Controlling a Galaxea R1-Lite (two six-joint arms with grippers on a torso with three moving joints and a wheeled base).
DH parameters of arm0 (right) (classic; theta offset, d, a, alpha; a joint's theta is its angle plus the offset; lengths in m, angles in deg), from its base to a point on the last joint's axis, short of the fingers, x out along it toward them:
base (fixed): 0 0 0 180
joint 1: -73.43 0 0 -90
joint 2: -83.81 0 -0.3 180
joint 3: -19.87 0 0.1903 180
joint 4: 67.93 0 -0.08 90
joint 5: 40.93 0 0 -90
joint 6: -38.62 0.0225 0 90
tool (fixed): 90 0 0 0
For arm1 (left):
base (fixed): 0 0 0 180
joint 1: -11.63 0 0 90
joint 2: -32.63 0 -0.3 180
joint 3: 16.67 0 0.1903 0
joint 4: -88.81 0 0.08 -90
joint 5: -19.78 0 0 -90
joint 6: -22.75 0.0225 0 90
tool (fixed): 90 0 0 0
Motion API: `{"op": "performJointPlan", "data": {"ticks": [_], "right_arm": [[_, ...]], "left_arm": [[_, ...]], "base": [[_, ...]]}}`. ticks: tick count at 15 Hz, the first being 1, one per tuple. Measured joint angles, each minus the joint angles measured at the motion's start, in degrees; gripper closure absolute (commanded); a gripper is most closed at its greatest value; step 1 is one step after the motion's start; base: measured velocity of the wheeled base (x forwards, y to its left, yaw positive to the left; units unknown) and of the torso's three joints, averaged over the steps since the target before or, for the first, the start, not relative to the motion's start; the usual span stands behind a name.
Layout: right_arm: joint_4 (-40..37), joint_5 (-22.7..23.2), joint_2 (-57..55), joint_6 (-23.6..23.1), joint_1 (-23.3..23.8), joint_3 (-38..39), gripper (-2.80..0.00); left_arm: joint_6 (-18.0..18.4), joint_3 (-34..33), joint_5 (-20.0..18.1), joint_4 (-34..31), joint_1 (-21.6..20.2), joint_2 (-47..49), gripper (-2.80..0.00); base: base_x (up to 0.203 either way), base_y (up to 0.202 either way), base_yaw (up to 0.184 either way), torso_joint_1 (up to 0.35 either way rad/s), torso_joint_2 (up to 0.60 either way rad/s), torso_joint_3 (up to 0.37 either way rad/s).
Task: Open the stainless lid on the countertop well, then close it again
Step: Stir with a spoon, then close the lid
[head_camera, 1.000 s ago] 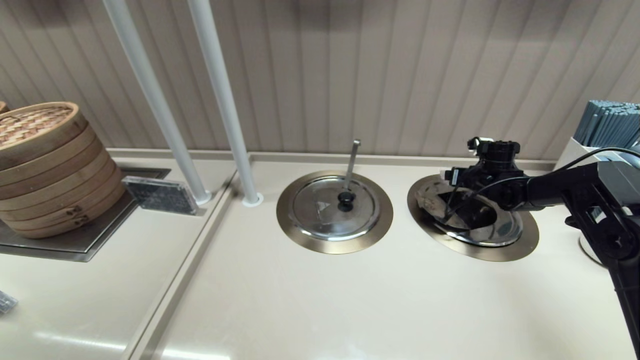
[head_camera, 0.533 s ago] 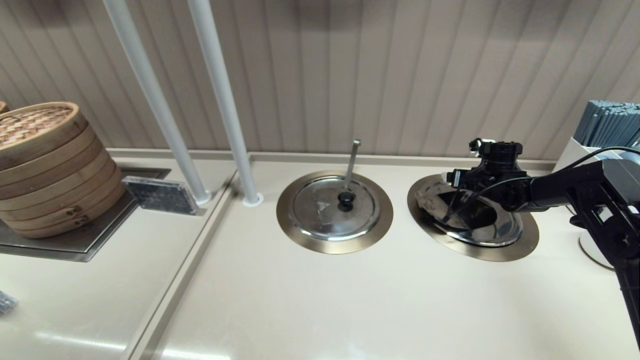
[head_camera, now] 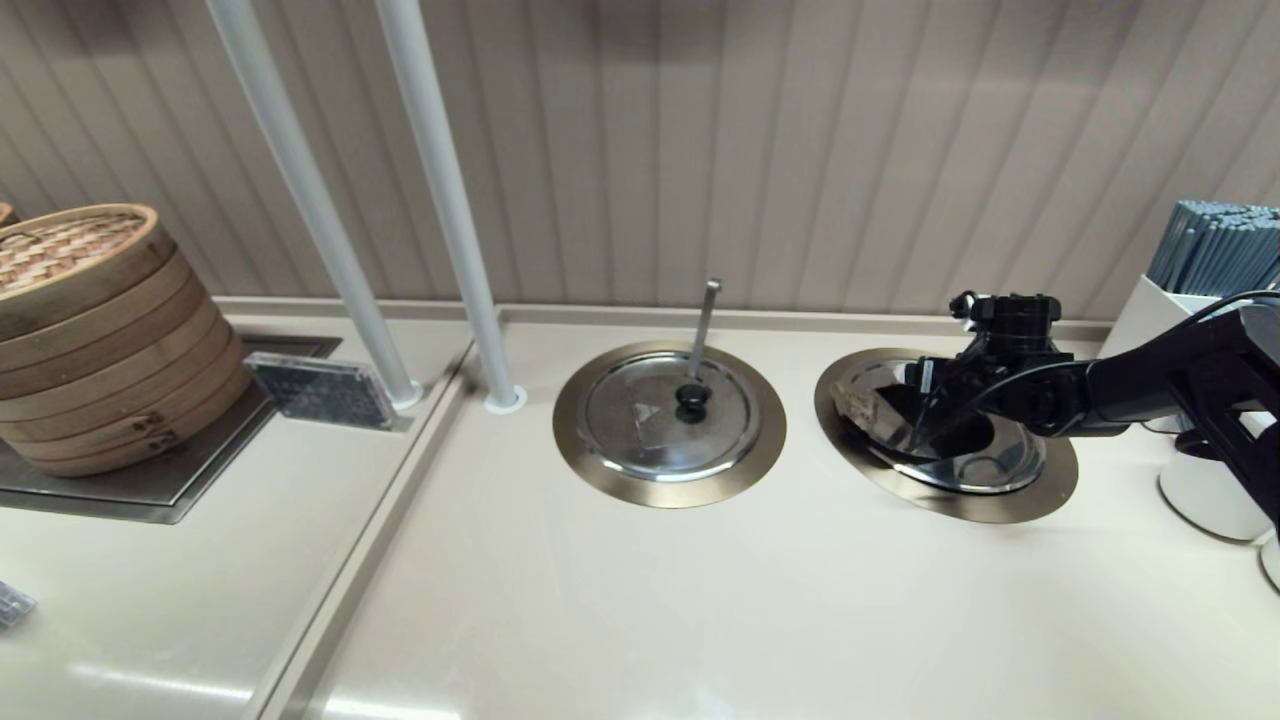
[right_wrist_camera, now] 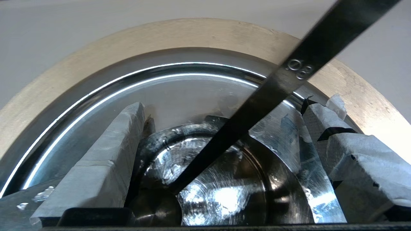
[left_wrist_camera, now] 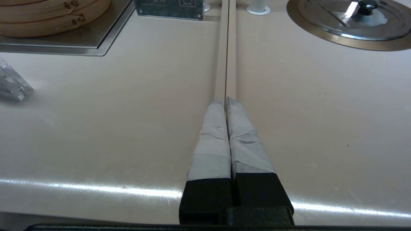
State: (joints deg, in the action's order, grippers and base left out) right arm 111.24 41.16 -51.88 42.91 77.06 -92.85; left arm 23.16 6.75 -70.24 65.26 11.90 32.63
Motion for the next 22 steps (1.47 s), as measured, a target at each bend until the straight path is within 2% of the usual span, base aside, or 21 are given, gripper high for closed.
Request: {"op": "performJointPlan", "data": {"ticks": [2, 6, 9, 12, 14, 16, 19, 20, 22], "right_arm": [[-1.6, -1.2, 0.6, 0.5, 0.4, 0.3, -2.8], [-2.9, -0.7, 5.9, 3.5, 0.9, 4.6, -2.8], [-3.1, 2.1, 15.1, 5.4, 0.4, 10.5, -2.8], [-2.7, 6.0, 28.6, 5.4, -2.5, 21.6, -2.8], [-2.4, 8.1, 38.9, 1.5, -5.8, 31.0, -2.8], [-3.3, 7.6, 47.8, -7.2, -10.2, 39.9, -2.8], [-8.4, 1.3, 57.0, -21.8, -16.9, 48.8, -2.8], [-11.4, -0.2, 58.5, -25.1, -17.8, 50.6, -2.8], [-12.5, -1.9, 59.2, -27.4, -18.5, 52.0, -2.8]], "left_arm": [[0.0, 0.0, 0.0, 0.0, 0.0, 0.0, 0.0], [0.0, 0.0, 0.0, 0.0, 0.0, 0.0, 0.0], [0.0, 0.0, 0.0, 0.0, 0.0, 0.0, 0.0], [0.0, 0.0, 0.0, 0.0, 0.0, 0.0, 0.0], [0.0, 0.0, 0.0, 0.0, 0.0, 0.0, 0.0], [0.0, 0.0, 0.0, 0.0, 0.0, 0.0, 0.0], [0.0, 0.0, 0.0, 0.0, 0.0, 0.0, 0.0], [0.0, 0.0, 0.0, 0.0, 0.0, 0.0, 0.0], [0.0, 0.0, 0.0, 0.0, 0.0, 0.0, 0.0]], "base": [[0.0, 0.0, 0.0, 0.0, 0.0, 0.0], [0.0, 0.0, 0.0, 0.0, 0.0, 0.0], [0.0, 0.0, 0.0, 0.0, 0.0, 0.0], [0.0, 0.0, 0.0, 0.0, 0.0, 0.0], [0.0, 0.0, 0.0, 0.0, 0.0, 0.0], [0.0, 0.0, 0.0, 0.0, 0.0, 0.0], [0.0, 0.0, 0.0, 0.0, 0.0, 0.0], [0.0, 0.0, 0.0, 0.0, 0.0, 0.0], [0.0, 0.0, 0.0, 0.0, 0.0, 0.0]]}}
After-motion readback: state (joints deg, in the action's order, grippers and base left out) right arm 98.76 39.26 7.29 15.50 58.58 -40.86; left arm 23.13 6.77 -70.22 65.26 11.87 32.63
